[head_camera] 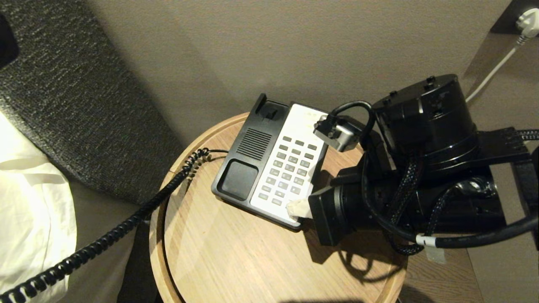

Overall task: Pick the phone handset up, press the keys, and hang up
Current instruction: Dial the number

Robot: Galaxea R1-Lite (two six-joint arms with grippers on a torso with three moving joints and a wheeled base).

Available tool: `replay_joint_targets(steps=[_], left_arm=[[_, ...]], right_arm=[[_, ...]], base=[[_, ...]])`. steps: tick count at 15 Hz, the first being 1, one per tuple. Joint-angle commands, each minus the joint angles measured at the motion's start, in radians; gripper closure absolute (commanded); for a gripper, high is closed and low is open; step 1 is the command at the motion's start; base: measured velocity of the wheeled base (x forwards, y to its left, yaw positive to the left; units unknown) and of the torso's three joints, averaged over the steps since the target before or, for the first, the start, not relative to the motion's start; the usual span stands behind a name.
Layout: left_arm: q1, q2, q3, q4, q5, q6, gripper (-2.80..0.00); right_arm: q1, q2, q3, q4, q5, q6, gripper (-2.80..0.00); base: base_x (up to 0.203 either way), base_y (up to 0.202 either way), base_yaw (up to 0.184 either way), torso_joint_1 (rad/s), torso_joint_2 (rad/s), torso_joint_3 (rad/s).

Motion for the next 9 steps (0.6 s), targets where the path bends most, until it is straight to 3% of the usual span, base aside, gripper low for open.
replay_joint_targets(steps=[1,3,6,8,9], left_arm=[[-0.002,0.014,0.007,0.0,0.0,-0.003,0.0],[-0.004,0.038,0.01,0.002,-0.001,0.003,0.0],[-0.004,0.109,0.003,0.002,-0.018,0.066,0.0],[-0.004,0.201,-0.002,-0.001,-0.024,0.182,0.0],[-0.004,0.257,-0.008,-0.004,-0.02,0.252,0.0]], right_arm=[[0.001,-0.045,-0.002,0.004,0.002,0.005,0.0],[0.001,-0.088,-0.002,0.013,0.001,0.008,0.0],[-0.001,-0.157,0.01,0.036,0.001,0.015,0.0],[-0.011,-0.21,0.026,0.05,-0.019,0.015,0.0],[-0.026,-0.227,0.036,0.054,-0.08,0.013,0.0]], base=[[0.0,0.0,0.0,0.0,0.0,0.0],[0.0,0.0,0.0,0.0,0.0,0.0],[0.0,0.0,0.0,0.0,0.0,0.0],[0.0,0.0,0.0,0.0,0.0,0.0],[0.0,0.0,0.0,0.0,0.0,0.0]])
